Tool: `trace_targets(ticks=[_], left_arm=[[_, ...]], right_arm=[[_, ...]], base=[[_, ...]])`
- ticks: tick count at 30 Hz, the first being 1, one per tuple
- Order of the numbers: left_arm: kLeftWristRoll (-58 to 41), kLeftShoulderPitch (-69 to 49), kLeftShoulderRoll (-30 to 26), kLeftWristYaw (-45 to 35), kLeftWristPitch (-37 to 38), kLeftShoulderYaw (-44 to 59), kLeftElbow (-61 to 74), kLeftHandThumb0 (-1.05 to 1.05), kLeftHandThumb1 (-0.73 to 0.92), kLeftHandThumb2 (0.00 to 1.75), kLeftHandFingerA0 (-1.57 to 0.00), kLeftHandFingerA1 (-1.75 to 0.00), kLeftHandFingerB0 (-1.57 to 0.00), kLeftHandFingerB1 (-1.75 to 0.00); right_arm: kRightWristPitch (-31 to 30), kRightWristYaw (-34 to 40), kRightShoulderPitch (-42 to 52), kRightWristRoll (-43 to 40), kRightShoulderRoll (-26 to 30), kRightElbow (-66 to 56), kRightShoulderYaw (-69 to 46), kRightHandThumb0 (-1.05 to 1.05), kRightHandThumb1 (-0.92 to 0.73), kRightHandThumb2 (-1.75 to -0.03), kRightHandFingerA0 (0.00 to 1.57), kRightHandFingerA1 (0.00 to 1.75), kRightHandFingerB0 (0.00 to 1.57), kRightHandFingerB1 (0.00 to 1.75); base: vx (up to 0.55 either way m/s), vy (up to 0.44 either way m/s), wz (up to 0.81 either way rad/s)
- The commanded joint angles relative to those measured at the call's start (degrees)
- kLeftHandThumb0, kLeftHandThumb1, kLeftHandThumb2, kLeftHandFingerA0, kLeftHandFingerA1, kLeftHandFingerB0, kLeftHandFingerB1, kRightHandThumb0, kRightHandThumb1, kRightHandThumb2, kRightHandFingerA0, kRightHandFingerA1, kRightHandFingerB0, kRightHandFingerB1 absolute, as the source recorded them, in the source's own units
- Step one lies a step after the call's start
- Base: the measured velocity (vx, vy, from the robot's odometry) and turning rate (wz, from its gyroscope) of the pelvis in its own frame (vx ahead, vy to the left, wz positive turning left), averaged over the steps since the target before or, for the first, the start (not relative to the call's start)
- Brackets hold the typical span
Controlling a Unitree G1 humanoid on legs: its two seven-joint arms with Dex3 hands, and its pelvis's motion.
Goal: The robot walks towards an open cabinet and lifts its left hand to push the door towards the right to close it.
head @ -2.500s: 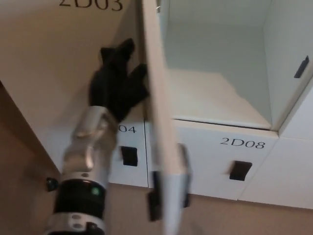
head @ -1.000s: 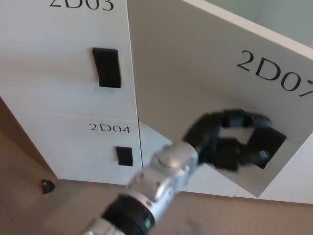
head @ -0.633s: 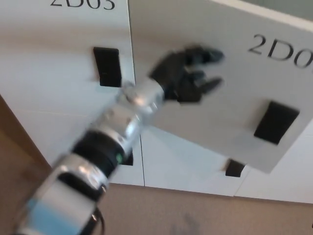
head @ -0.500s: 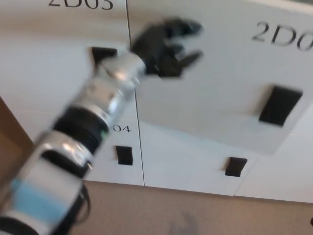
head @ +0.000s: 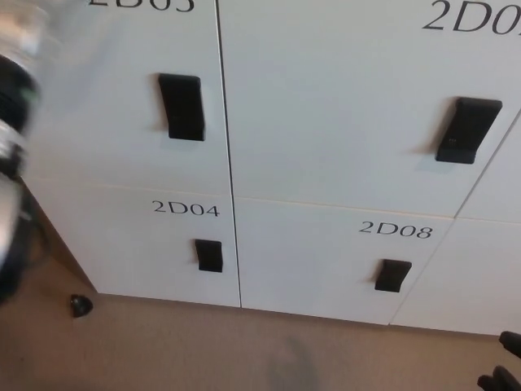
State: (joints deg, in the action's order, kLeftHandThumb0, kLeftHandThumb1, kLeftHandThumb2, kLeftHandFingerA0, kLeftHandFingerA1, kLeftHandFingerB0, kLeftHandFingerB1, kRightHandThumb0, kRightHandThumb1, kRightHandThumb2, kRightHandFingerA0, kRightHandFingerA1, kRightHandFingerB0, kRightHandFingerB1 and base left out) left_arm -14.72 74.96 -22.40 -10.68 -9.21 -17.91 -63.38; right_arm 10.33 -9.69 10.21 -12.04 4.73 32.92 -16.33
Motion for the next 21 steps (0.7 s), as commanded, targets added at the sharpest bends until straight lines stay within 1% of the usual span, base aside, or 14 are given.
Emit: trace_targets(ticks=[1,2,3,4,6,7,9,10,11,14,15,17,20,21], left_arm=[[-8.64,-2.84,-17.82,-27.4,-1.19,12.83,15.91,-0.37,0.64,0.59,-0.41,-0.37,-0.29,-0.32],[-8.64,-2.84,-17.82,-27.4,-1.19,12.83,15.91,-0.37,0.64,0.59,-0.41,-0.37,-0.29,-0.32],[-11.44,-7.92,-18.97,-30.27,-3.08,13.95,24.12,-0.37,0.64,0.59,-0.41,-0.37,-0.29,-0.32],[-19.19,-21.73,-22.03,-33.26,-5.69,17.6,43.55,-0.36,0.65,0.59,-0.66,-0.44,-0.51,-0.41],[-27.76,-37.02,-25.33,-36.17,-8.38,21.94,64.6,-0.36,0.65,0.59,-0.66,-0.44,-0.51,-0.41],[-32.65,-48.42,-26.06,-38.83,-9.0,26.92,76.43,-0.43,0.53,0.91,-0.68,-0.64,-0.52,-0.56],[-36.9,-59.44,-26.23,-41.53,-9.34,32.33,86.8,-0.43,0.53,0.91,-0.68,-0.64,-0.52,-0.56],[-39.0,-67.52,-25.05,-45.2,-8.65,36.8,92.91,-0.43,0.67,0.6,-0.76,-0.44,-0.64,-0.43],[-39.99,-72.09,-24.14,-47.5,-8.09,39.43,96.06,-0.43,0.67,0.6,-0.76,-0.44,-0.64,-0.43],[-45.11,-93.57,-15.74,-59.56,-3.96,49.69,104.58,-0.49,0.69,0.62,-0.77,-0.44,-0.65,-0.41],[-46.9,-98.63,-13.85,-64.51,-5.33,55.05,105.4,-0.48,0.72,0.62,-0.71,-0.44,-0.59,-0.4],[-48.67,-103.01,-12.61,-69.25,-7.21,60.66,105.76,-0.48,0.72,0.62,-0.71,-0.44,-0.59,-0.4],[-48.81,-119.46,-8.97,-78.82,-7.52,70.31,99.11,-0.45,0.68,0.61,-0.68,-0.43,-0.63,-0.4],[-48.81,-119.46,-8.97,-78.82,-7.52,70.31,99.11,-0.45,0.68,0.61,-0.68,-0.43,-0.63,-0.4]], right_arm=[[-2.0,1.68,0.77,3.52,3.03,-4.16,1.45,-0.22,-0.62,-0.58,0.82,0.52,0.64,0.46],[-2.0,1.68,0.77,3.52,3.03,-4.16,1.45,-0.22,-0.62,-0.58,0.82,0.52,0.64,0.46],[-2.04,1.67,0.62,3.62,3.24,-3.99,1.48,-0.22,-0.62,-0.58,0.82,0.52,0.64,0.46],[-2.32,1.83,0.41,3.63,3.34,-3.84,1.45,-0.21,-0.62,-0.58,0.82,0.52,0.63,0.46],[-2.69,2.03,0.23,3.61,3.42,-3.75,1.43,-0.21,-0.62,-0.58,0.82,0.52,0.63,0.46],[-2.62,2.02,0.47,3.77,3.55,-3.64,1.48,-0.23,-0.61,-0.58,0.81,0.51,0.63,0.45],[-2.45,1.97,0.81,3.97,3.7,-3.51,1.56,-0.23,-0.61,-0.58,0.81,0.51,0.63,0.45],[-2.29,1.94,0.81,4.03,3.89,-3.14,1.5,-0.24,-0.6,-0.58,0.82,0.52,0.63,0.45],[-2.2,1.93,0.76,4.04,4.02,-2.88,1.44,-0.24,-0.6,-0.58,0.82,0.52,0.63,0.45],[-3.36,2.37,0.86,4.06,4.47,-4.04,1.22,-0.23,-0.6,-0.58,0.81,0.52,0.63,0.46],[-3.82,2.55,0.52,4.13,4.76,-3.99,1.16,-0.23,-0.61,-0.58,0.79,0.51,0.63,0.45],[-4.22,2.7,0.07,4.22,5.09,-3.74,1.11,-0.23,-0.61,-0.58,0.79,0.51,0.63,0.45],[-4.64,2.89,-1.8,4.57,5.24,-3.41,1.63,-0.24,-0.6,-0.58,0.83,0.51,0.64,0.46],[-4.64,2.89,-1.8,4.57,5.24,-3.41,1.63,-0.24,-0.6,-0.58,0.83,0.51,0.64,0.46]], base=[[0.0,0.0,0.0],[0.0,0.0,0.0],[0.0,0.0,0.0],[0.0,0.0,0.0],[0.0,0.0,0.0],[0.0,0.0,0.0],[0.0,0.0,0.0],[0.0,0.0,0.0],[0.0,0.0,0.0],[0.0,0.0,0.0],[0.0,0.0,0.0],[0.0,0.0,0.0],[0.0,0.0,0.0],[0.0,0.0,0.0]])
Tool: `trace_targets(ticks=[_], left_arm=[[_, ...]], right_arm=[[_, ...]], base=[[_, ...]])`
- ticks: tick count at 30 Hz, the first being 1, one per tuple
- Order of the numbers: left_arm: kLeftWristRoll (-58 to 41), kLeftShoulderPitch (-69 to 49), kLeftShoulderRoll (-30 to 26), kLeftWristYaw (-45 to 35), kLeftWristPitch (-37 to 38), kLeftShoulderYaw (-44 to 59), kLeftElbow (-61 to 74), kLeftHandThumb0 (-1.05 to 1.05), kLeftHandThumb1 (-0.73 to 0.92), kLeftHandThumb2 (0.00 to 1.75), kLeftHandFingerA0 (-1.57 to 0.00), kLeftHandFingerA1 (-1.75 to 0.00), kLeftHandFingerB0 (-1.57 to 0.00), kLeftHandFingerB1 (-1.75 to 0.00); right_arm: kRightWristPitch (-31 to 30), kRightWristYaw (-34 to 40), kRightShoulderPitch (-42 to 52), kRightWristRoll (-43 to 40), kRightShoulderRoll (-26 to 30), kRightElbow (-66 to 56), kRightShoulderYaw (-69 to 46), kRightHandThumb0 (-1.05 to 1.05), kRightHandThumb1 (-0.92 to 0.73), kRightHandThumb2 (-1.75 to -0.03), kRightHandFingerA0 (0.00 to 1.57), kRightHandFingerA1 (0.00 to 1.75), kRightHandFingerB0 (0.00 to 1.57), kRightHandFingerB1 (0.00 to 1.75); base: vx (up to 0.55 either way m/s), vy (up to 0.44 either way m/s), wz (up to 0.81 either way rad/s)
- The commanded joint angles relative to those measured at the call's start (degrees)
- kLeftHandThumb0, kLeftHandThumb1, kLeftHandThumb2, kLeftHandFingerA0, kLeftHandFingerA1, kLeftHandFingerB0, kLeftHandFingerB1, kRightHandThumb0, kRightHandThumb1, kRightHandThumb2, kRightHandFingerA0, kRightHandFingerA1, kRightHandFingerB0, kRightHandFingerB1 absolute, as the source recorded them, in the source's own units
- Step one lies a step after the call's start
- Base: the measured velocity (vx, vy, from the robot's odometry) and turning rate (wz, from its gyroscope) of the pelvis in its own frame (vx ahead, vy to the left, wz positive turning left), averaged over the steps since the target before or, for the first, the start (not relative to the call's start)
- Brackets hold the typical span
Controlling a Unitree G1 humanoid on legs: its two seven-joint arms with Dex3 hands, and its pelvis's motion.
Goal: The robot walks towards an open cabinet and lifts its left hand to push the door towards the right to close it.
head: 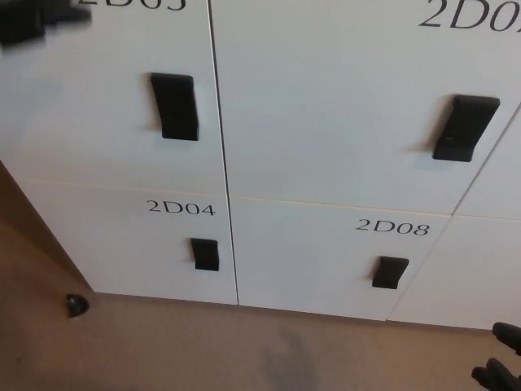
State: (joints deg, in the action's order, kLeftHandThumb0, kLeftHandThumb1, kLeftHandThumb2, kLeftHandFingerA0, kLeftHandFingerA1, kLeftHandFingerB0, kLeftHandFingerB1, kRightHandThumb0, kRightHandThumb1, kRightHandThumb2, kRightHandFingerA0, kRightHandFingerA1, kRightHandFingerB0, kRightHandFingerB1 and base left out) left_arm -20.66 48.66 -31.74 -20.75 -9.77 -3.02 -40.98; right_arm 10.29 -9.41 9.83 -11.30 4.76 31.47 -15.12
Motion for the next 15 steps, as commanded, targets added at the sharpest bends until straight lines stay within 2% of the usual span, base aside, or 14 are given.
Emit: trace_targets(ticks=[1,4,5,6,7,8,9,10,11,12,13,14,15], left_arm=[[-42.59,-100.79,0.72,-71.37,-4.52,57.5,72.38,-0.45,0.68,0.61,-0.68,-0.43,-0.63,-0.4],[-41.05,-104.63,-0.28,-71.75,-2.56,55.97,67.6,-0.46,0.63,0.59,-0.71,-0.43,-0.68,-0.42],[-36.18,-104.97,0.75,-70.31,0.44,50.69,62.87,-0.45,0.51,0.9,-0.68,-0.63,-0.54,-0.56],[-32.67,-105.09,1.58,-69.21,2.59,46.86,59.66,-0.45,0.51,0.9,-0.68,-0.63,-0.54,-0.56],[-27.04,-104.02,2.51,-62.31,7.57,40.18,55.46,-0.43,0.51,0.88,-0.66,-0.63,-0.52,-0.55],[-27.04,-104.02,2.51,-62.31,7.57,40.18,55.46,-0.43,0.51,0.88,-0.66,-0.63,-0.52,-0.55],[-23.4,-103.33,3.08,-57.32,10.92,35.8,52.85,-0.43,0.51,0.88,-0.66,-0.63,-0.52,-0.55],[-19.51,-101.12,3.33,-47.65,11.23,30.22,50.15,-0.43,0.6,0.58,-0.66,-0.43,-0.53,-0.4],[-17.02,-99.66,3.53,-41.2,10.93,26.64,48.55,-0.43,0.6,0.58,-0.66,-0.43,-0.53,-0.4],[-17.02,-99.66,3.53,-41.2,10.93,26.64,48.55,-0.43,0.6,0.58,-0.66,-0.43,-0.53,-0.4],[-12.87,-94.5,5.61,-28.5,7.53,21.68,46.17,-0.46,0.63,0.58,-0.58,-0.43,-0.5,-0.4],[-10.01,-90.91,7.19,-19.81,5.12,18.44,44.68,-0.46,0.63,0.58,-0.58,-0.43,-0.5,-0.4],[-10.01,-90.91,7.19,-19.81,5.12,18.44,44.68,-0.46,0.63,0.58,-0.58,-0.43,-0.5,-0.4]], right_arm=[[-4.45,2.98,-2.28,4.2,5.18,-1.47,0.69,-0.24,-0.6,-0.58,0.83,0.51,0.64,0.46],[-4.2,3.09,-2.99,4.23,5.03,-0.87,0.83,-0.25,-0.59,-0.58,0.82,0.52,0.65,0.46],[-3.91,2.85,-3.26,4.26,5.25,0.12,0.88,-0.25,-0.6,-0.58,0.82,0.52,0.65,0.46],[-3.71,2.66,-3.42,4.28,5.42,0.82,0.91,-0.25,-0.6,-0.58,0.82,0.52,0.65,0.46],[-3.47,2.45,-3.27,4.31,5.47,1.06,0.98,-0.25,-0.6,-0.58,0.82,0.53,0.65,0.47],[-3.47,2.45,-3.27,4.31,5.47,1.06,0.98,-0.25,-0.6,-0.58,0.82,0.53,0.65,0.47],[-3.32,2.33,-3.15,4.31,5.47,1.14,1.03,-0.25,-0.6,-0.58,0.82,0.53,0.65,0.47],[-3.39,2.34,-2.77,4.45,5.37,0.82,1.19,-0.25,-0.6,-0.58,0.83,0.52,0.65,0.46],[-3.45,2.36,-2.52,4.54,5.31,0.6,1.31,-0.25,-0.6,-0.58,0.83,0.52,0.65,0.46],[-3.45,2.36,-2.52,4.54,5.31,0.6,1.31,-0.25,-0.6,-0.58,0.83,0.52,0.65,0.46],[-3.36,2.29,-2.39,4.59,5.41,0.8,1.39,-0.25,-0.6,-0.58,0.82,0.52,0.64,0.46],[-3.27,2.23,-2.32,4.61,5.49,0.98,1.43,-0.25,-0.6,-0.58,0.82,0.52,0.64,0.46],[-3.27,2.23,-2.32,4.61,5.49,0.98,1.43,-0.25,-0.6,-0.58,0.82,0.52,0.64,0.46]], base=[[0.0,0.0,0.0],[0.0,0.0,0.0],[0.0,0.0,0.0],[0.0,0.0,0.0],[0.0,0.0,0.0],[0.0,0.0,0.0],[0.0,0.0,0.0],[0.0,0.0,0.0],[0.0,0.0,0.0],[0.0,0.0,0.0],[-0.07,-0.014,0.06],[0.0,0.0,0.0],[0.0,0.0,0.0]])
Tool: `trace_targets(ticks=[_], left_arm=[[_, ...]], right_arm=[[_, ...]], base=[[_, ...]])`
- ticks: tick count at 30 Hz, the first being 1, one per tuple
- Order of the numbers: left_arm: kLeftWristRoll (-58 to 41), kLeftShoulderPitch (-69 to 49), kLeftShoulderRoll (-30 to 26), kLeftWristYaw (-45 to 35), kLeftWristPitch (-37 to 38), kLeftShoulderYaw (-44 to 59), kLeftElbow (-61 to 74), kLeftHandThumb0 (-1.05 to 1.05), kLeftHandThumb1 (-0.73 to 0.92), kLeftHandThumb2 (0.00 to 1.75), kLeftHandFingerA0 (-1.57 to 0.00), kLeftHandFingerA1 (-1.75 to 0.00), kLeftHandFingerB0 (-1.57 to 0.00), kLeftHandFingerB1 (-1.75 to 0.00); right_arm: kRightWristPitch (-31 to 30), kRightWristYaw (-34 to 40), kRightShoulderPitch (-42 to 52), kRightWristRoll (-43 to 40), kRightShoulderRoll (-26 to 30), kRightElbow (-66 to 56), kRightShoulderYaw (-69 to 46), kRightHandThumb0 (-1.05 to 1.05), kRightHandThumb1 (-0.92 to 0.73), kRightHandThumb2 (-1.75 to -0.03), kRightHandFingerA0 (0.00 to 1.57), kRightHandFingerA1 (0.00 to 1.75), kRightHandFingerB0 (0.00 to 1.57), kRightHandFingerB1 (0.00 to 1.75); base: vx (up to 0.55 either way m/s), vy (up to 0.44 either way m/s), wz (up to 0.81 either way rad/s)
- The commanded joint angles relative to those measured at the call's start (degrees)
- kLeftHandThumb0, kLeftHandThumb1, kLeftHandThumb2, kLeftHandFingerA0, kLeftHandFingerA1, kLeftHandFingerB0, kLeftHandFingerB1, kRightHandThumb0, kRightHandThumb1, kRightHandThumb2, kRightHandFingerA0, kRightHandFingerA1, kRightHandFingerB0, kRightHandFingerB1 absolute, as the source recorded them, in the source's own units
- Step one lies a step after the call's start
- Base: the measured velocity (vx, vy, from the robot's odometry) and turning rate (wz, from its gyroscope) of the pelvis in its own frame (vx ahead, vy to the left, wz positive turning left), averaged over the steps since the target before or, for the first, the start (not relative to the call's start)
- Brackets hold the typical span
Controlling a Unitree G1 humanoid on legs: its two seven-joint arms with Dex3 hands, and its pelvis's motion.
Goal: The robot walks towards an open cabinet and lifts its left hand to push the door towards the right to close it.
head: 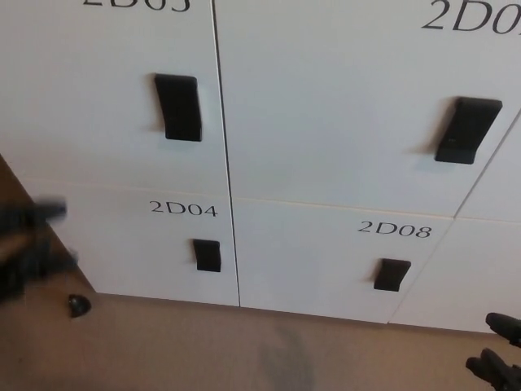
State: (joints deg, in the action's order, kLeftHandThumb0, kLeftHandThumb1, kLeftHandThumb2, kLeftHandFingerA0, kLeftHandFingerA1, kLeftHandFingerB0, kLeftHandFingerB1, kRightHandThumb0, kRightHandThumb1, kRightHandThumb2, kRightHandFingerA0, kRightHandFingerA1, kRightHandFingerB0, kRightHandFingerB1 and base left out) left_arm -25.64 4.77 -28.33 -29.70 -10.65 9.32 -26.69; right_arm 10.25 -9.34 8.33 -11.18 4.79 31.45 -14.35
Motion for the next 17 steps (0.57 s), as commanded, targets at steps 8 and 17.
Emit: trace_targets(ticks=[8,17], left_arm=[[8.42,-13.19,10.02,13.78,7.83,1.37,-1.79,-0.53,0.58,0.92,-0.36,-0.54,-0.26,-0.47],[13.91,-11.93,8.32,15.49,14.3,-0.16,-13.34,-0.5,0.55,0.91,-0.38,-0.55,-0.26,-0.48]], right_arm=[[-1.89,1.6,-0.62,3.91,5.44,3.37,0.56,-0.36,-0.58,-0.57,0.71,0.48,0.61,0.44],[-0.7,0.24,0.72,2.99,5.54,4.23,0.16,-0.39,-0.63,-0.58,0.58,0.44,0.51,0.4]], base=[[-0.03,-0.008,0.02],[-0.04,-0.012,0.01]])
